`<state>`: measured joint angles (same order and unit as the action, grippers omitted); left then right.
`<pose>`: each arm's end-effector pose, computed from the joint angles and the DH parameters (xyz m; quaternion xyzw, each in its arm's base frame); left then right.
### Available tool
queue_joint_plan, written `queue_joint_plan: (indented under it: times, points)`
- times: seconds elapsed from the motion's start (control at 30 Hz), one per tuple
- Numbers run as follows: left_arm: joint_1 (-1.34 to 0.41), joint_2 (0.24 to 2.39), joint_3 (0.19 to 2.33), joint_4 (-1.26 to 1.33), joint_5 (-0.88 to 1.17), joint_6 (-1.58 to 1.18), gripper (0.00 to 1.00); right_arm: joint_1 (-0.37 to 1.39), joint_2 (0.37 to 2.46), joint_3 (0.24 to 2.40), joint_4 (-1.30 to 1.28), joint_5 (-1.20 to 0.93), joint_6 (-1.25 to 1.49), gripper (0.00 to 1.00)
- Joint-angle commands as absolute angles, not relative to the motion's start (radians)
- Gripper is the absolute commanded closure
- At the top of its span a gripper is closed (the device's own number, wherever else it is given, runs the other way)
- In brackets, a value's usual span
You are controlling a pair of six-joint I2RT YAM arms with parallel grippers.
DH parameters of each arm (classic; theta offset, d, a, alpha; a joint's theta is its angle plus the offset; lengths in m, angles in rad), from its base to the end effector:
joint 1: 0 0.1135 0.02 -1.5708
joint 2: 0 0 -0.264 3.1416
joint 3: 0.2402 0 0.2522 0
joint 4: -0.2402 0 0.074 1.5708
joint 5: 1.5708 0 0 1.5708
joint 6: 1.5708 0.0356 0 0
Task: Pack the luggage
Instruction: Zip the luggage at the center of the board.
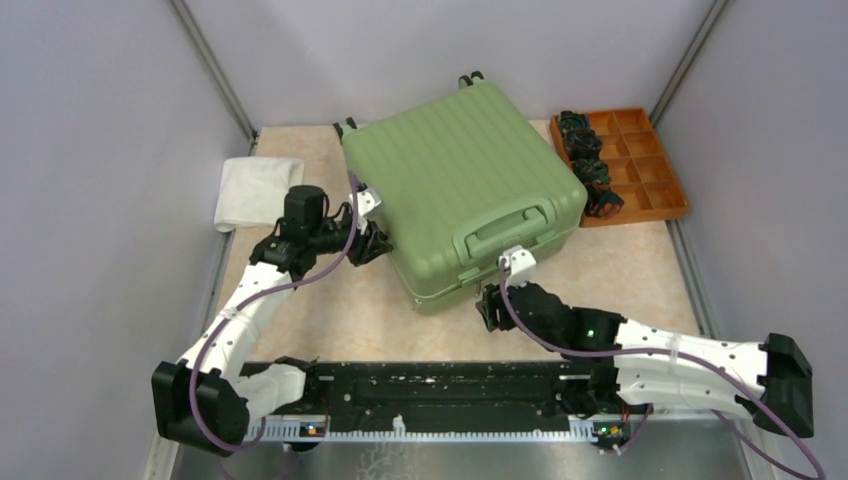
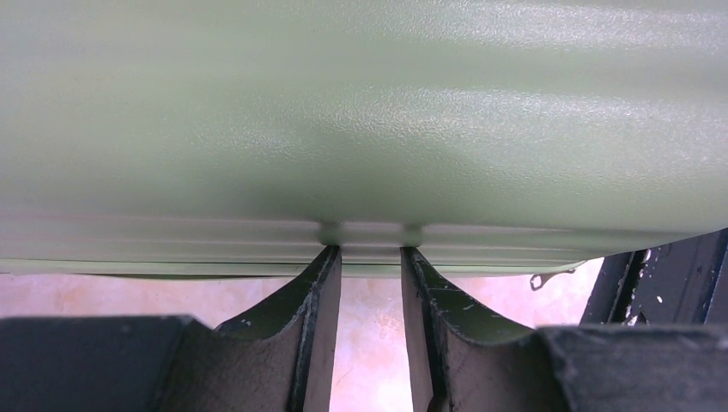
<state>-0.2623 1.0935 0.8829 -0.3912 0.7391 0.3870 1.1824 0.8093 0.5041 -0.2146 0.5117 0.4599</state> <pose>0.2193 -0.0837 0.2987 0.4227 0.7284 -0.2919 0.4534 0.0846 0.1606 0.2360 -0.1770 0.8278 0.2060 0.4909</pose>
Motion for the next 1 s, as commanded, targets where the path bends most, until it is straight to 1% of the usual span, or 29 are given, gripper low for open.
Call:
queue_joint_plan:
  times: [0.0,0.07,0.13,0.2,0.3,0.5,0.6,0.83,0.97]
  points:
    - [-0.267,1.090,0.918,-0.325,0.802,0.383,0.62,1.113,0.860,0.525,-0.159,0.399,0.416,0.47]
    - [-0.267,1.087,0.918,-0.327,0.803,0.390,0.61,1.002,0.854,0.512,-0.098,0.242,0.423,0.53]
    - [-0.266,1.084,0.920,-0.333,0.804,0.396,0.62,0.898,0.851,0.508,-0.052,0.093,0.433,0.57]
    - [-0.268,1.083,0.921,-0.338,0.807,0.402,0.62,0.849,0.851,0.508,-0.014,-0.006,0.414,0.57]
    - [-0.268,1.081,0.922,-0.338,0.811,0.408,0.62,0.808,0.862,0.498,0.052,-0.122,0.395,0.54]
    - [-0.268,1.073,0.926,-0.356,0.813,0.426,0.62,0.734,0.910,0.459,0.112,-0.222,0.451,0.54]
    - [-0.268,1.072,0.927,-0.360,0.811,0.433,0.62,0.720,0.921,0.419,0.182,-0.237,0.488,0.54]
    - [-0.268,1.076,0.932,-0.363,0.812,0.432,0.62,0.715,0.960,0.357,0.286,-0.246,0.541,0.58]
    - [-0.268,1.078,0.934,-0.365,0.815,0.430,0.62,0.715,0.954,0.295,0.326,-0.259,0.582,0.58]
